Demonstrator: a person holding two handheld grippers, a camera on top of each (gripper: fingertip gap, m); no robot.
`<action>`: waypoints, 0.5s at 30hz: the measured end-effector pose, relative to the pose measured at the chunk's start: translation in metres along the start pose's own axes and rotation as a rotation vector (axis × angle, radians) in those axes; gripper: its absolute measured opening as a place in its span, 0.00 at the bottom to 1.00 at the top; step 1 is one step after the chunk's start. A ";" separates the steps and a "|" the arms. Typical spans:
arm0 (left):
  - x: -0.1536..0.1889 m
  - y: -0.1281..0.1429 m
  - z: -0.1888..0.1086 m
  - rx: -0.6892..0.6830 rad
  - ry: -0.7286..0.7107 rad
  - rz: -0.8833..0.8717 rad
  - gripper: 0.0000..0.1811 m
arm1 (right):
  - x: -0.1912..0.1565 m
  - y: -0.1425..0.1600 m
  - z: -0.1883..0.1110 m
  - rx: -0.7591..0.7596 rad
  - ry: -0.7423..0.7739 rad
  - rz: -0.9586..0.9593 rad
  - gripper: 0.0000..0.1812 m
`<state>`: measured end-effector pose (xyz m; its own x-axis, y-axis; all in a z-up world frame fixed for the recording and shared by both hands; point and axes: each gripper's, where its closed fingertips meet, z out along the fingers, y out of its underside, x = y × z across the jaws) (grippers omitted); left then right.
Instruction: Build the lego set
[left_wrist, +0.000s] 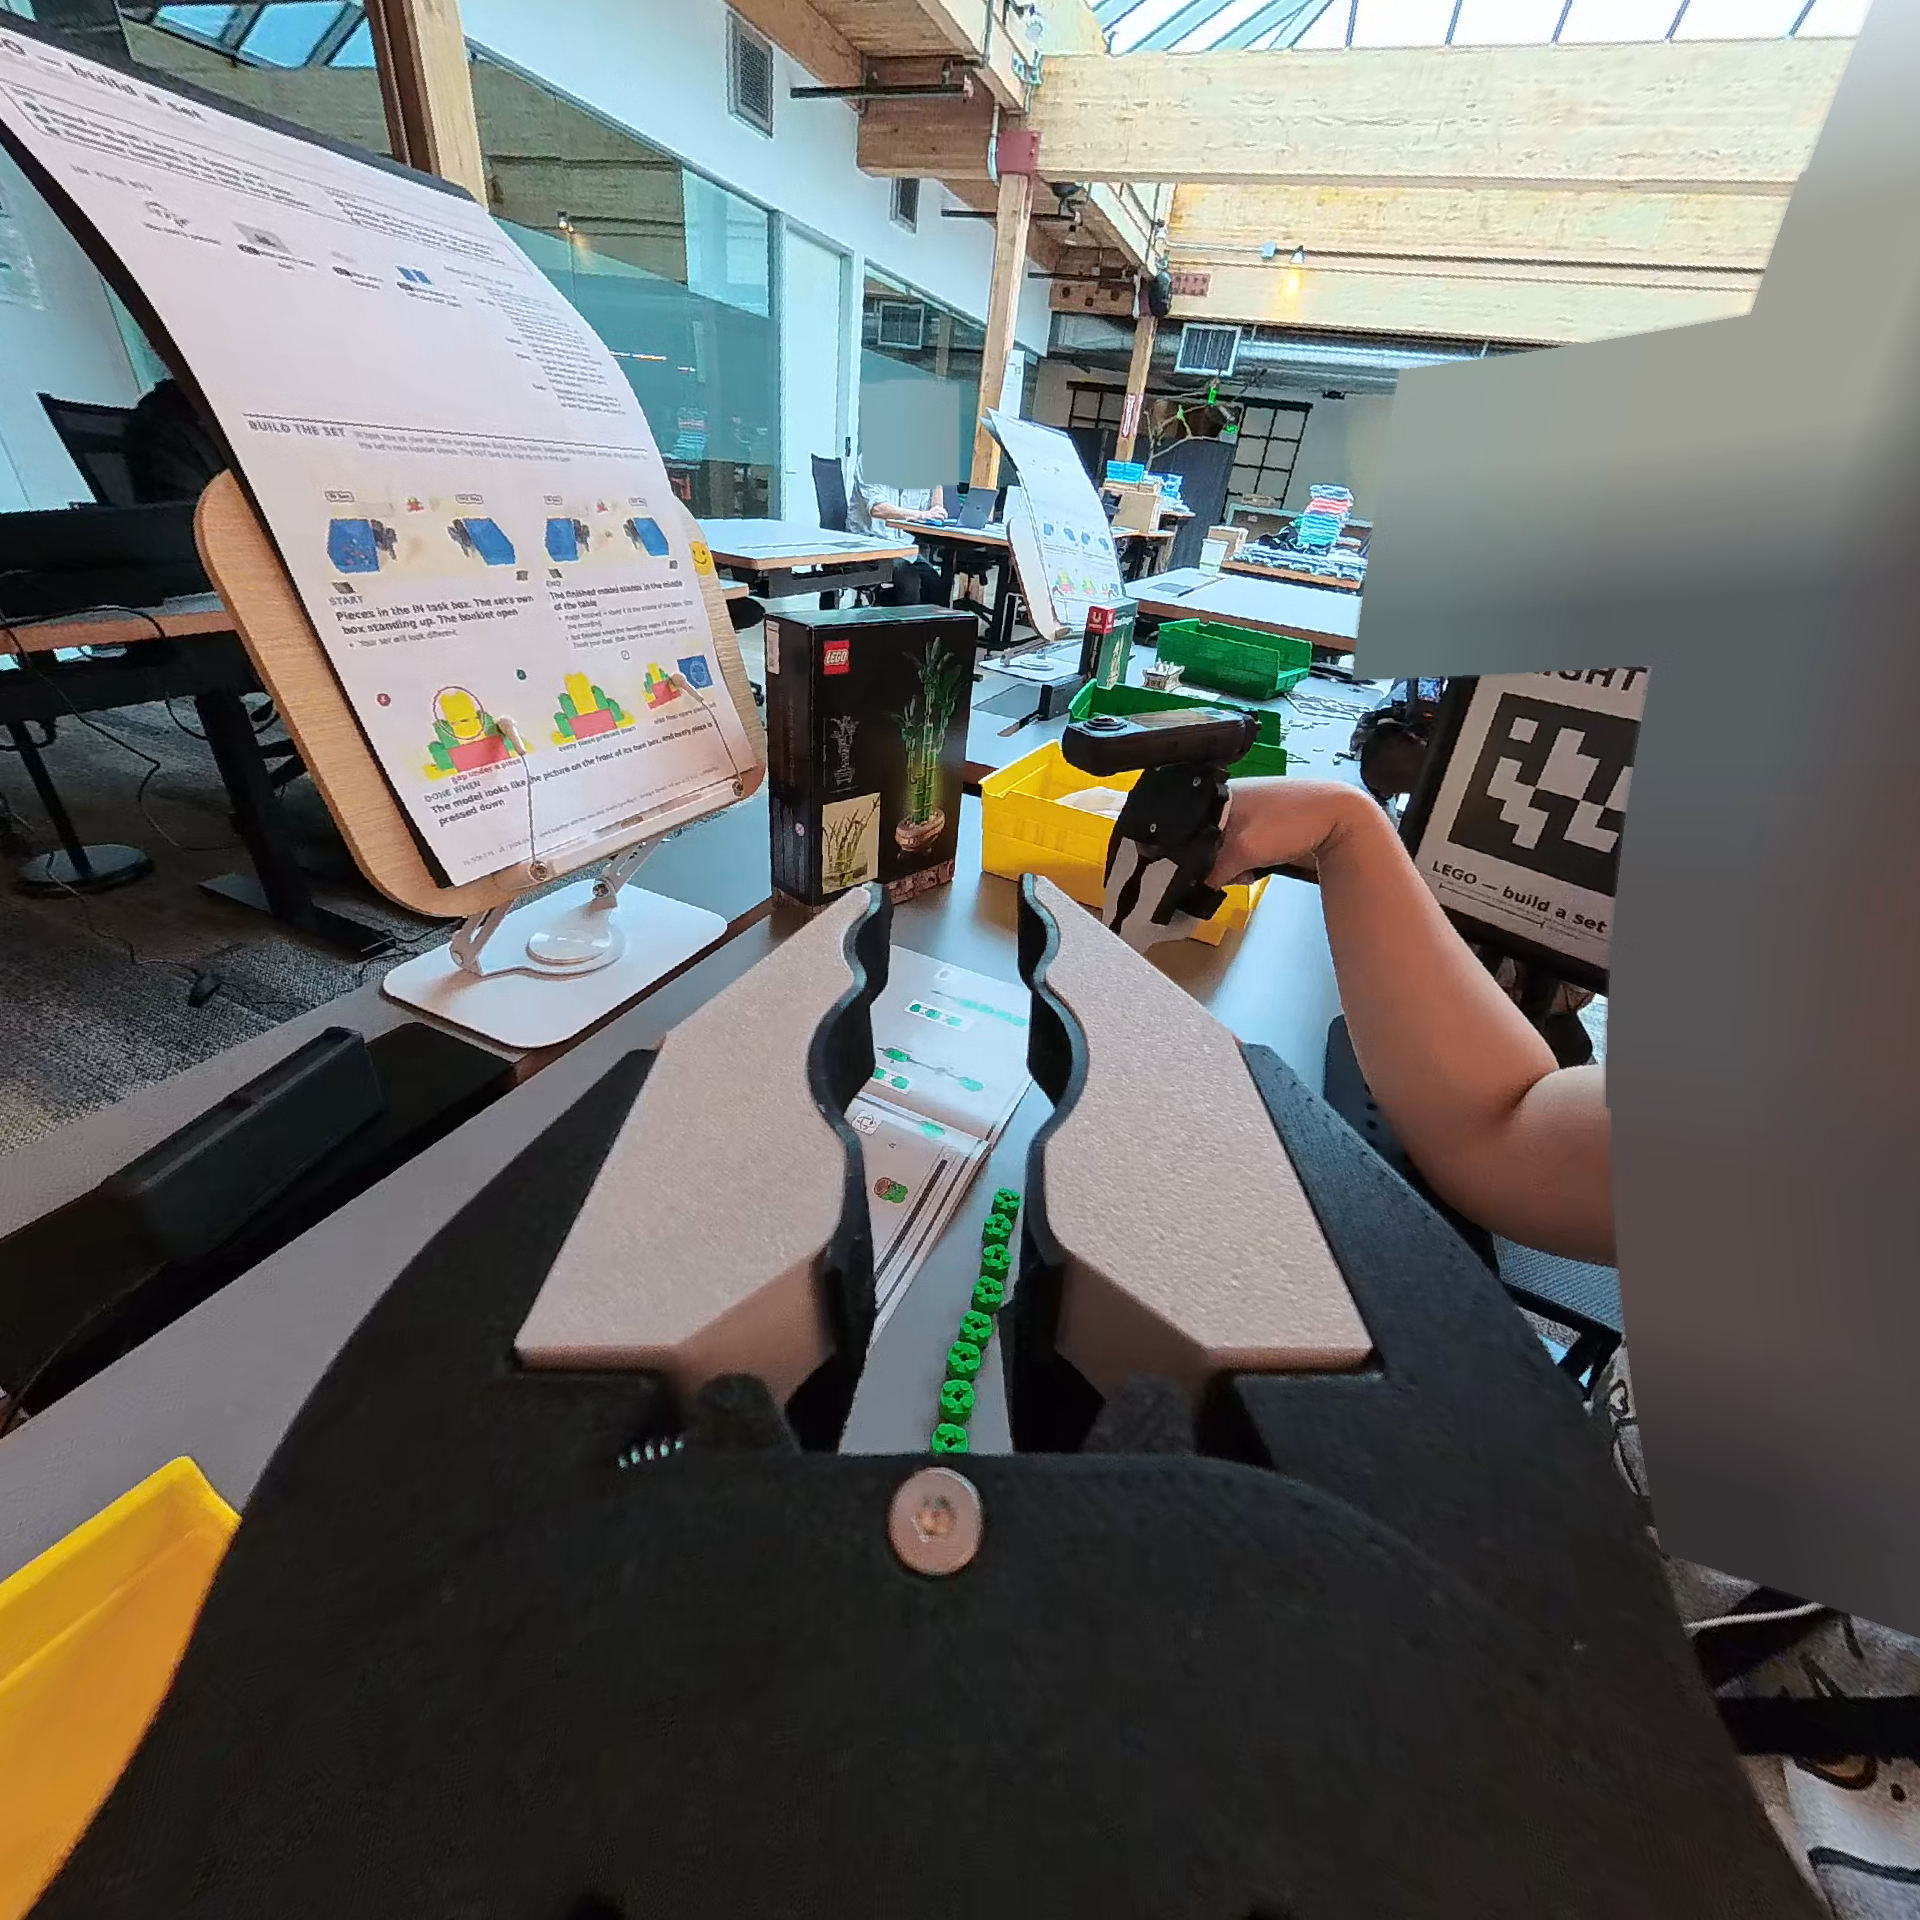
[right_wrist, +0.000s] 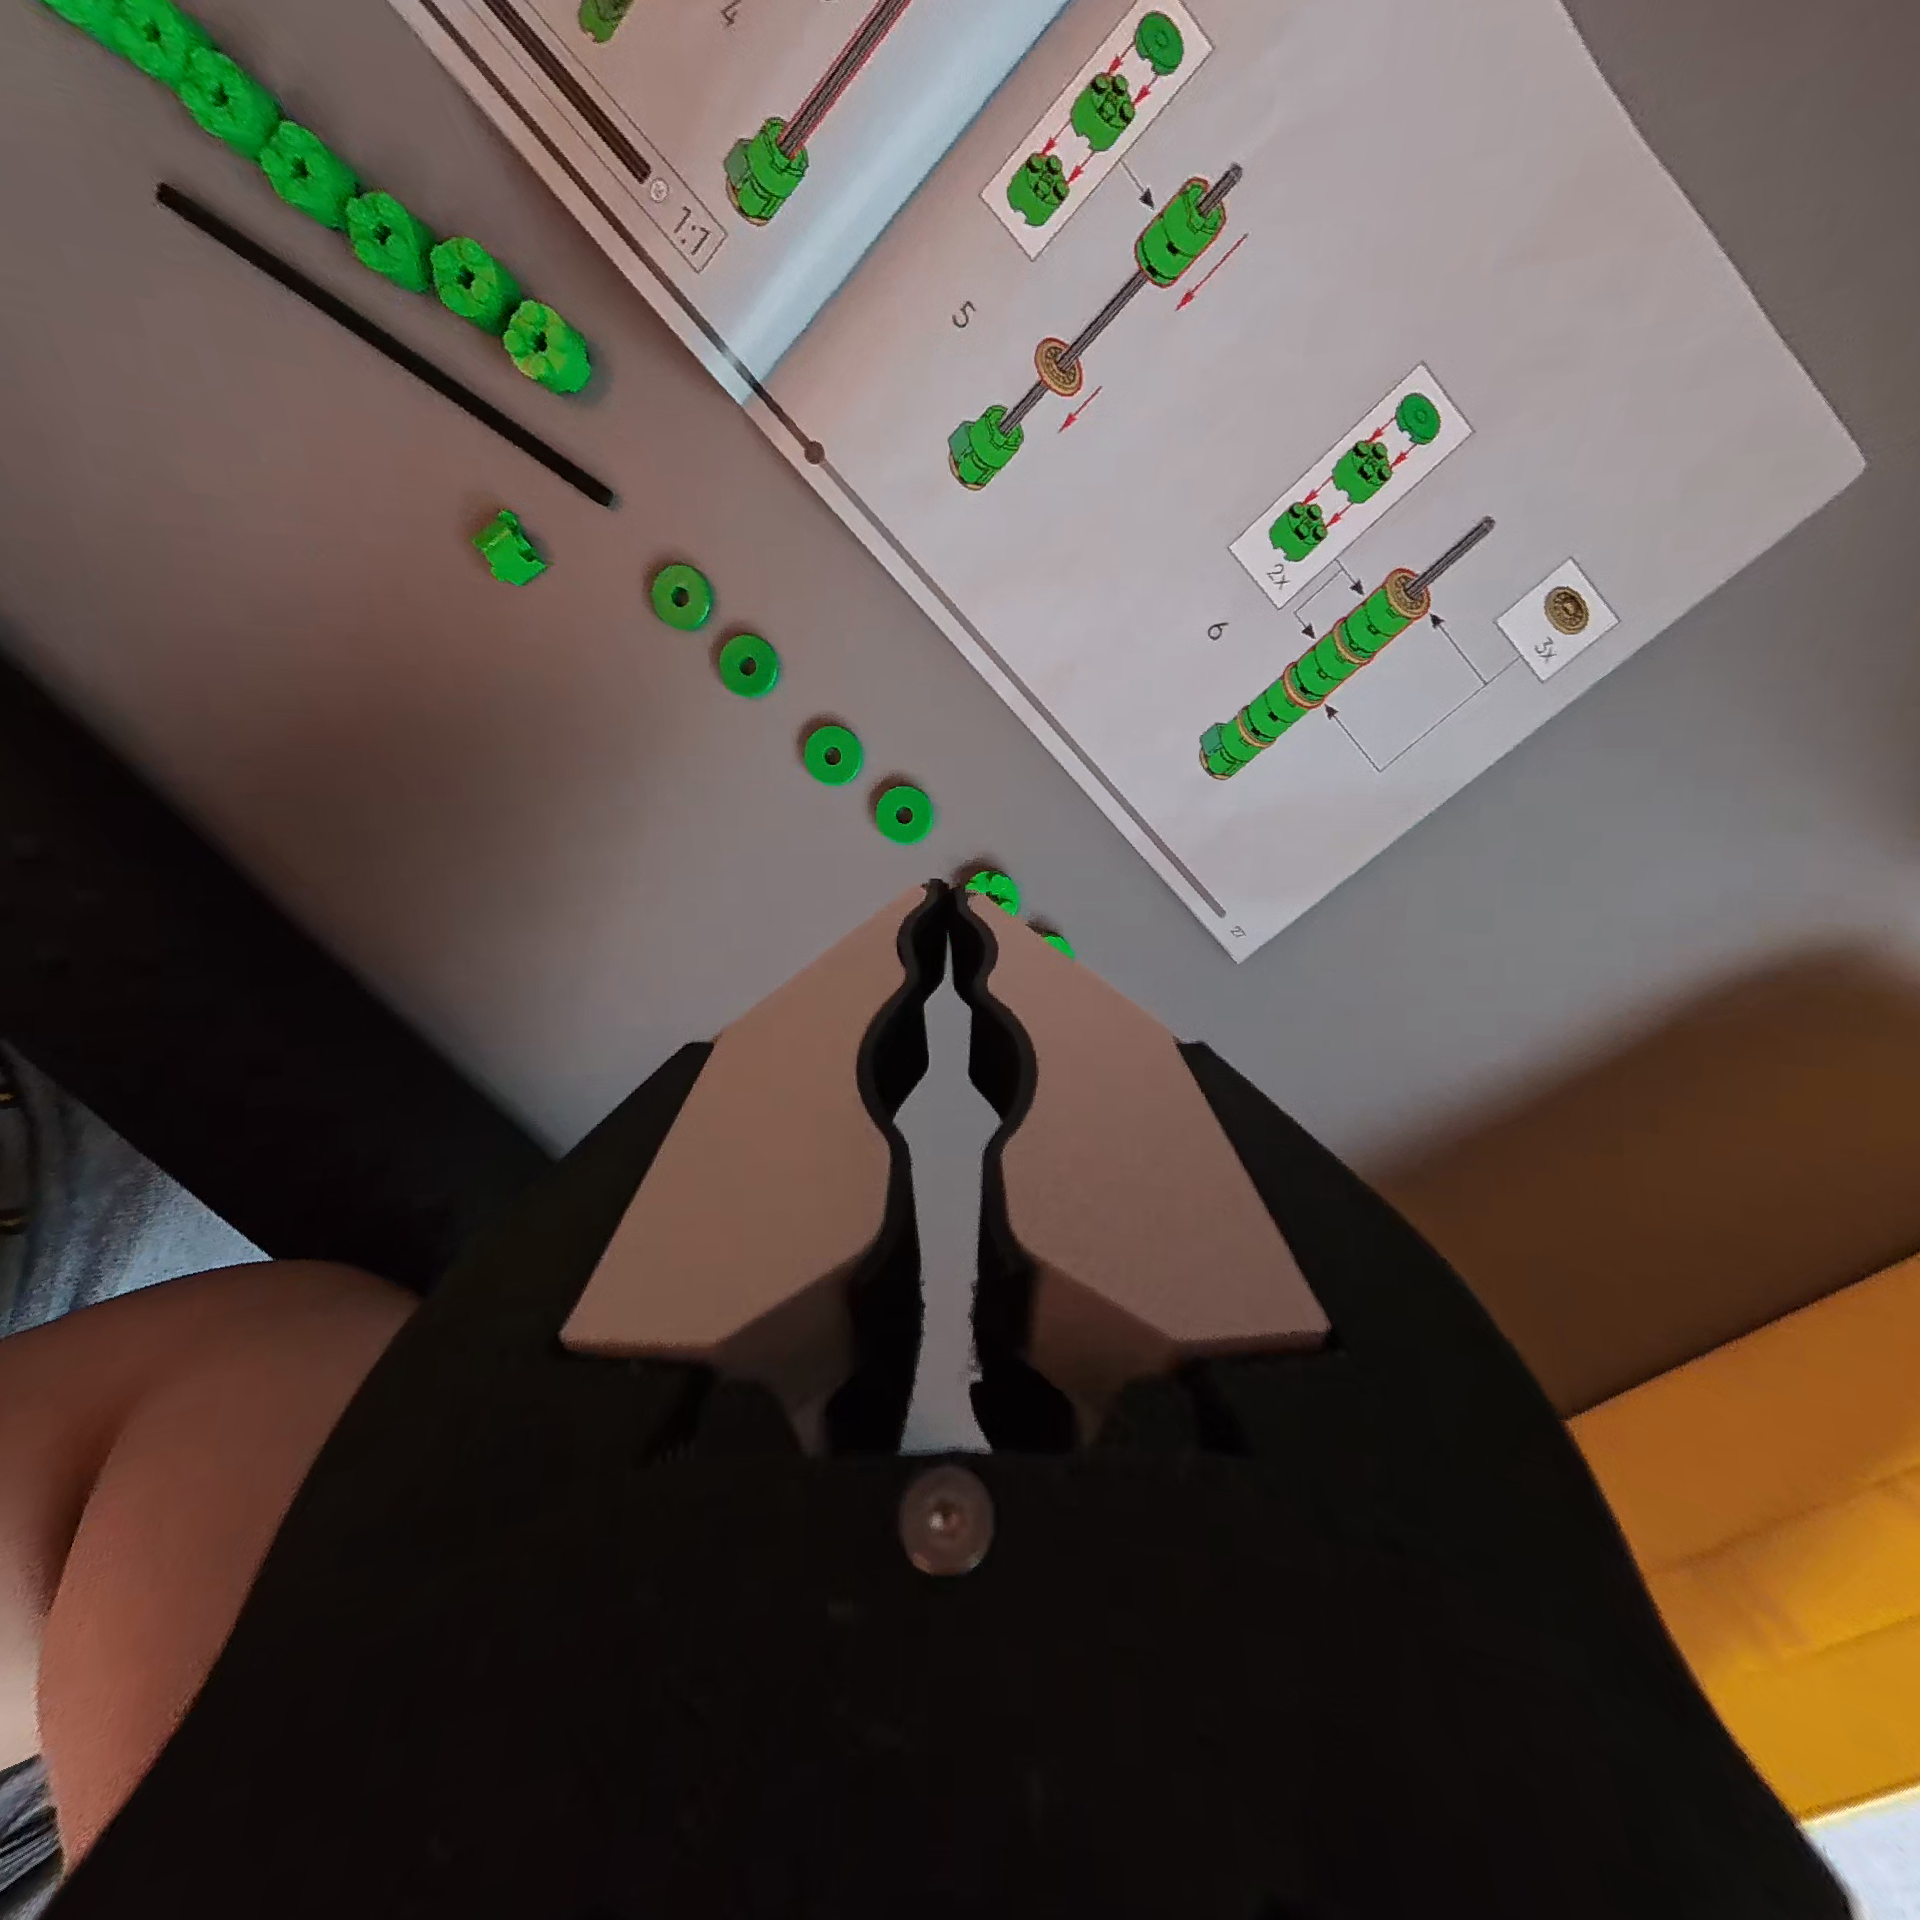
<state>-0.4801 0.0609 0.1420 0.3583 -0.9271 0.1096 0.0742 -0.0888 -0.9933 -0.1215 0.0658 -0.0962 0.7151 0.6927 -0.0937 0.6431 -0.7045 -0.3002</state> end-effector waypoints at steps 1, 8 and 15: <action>0.000 0.000 0.000 0.001 0.000 0.001 0.12 | -0.001 0.001 0.000 -0.005 -0.003 0.004 0.00; 0.000 0.000 0.000 -0.001 0.000 0.000 0.12 | -0.007 0.001 0.004 -0.017 -0.037 -0.001 0.00; -0.002 0.000 0.000 0.000 -0.004 -0.002 0.12 | -0.008 0.012 0.025 -0.103 -0.121 0.019 0.00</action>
<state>-0.4810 0.0622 0.1416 0.3615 -0.9256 0.1121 0.0750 -0.0909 -0.9930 -0.1265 0.0552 -0.1228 0.6934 0.6882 -0.2137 0.6589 -0.7255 -0.1986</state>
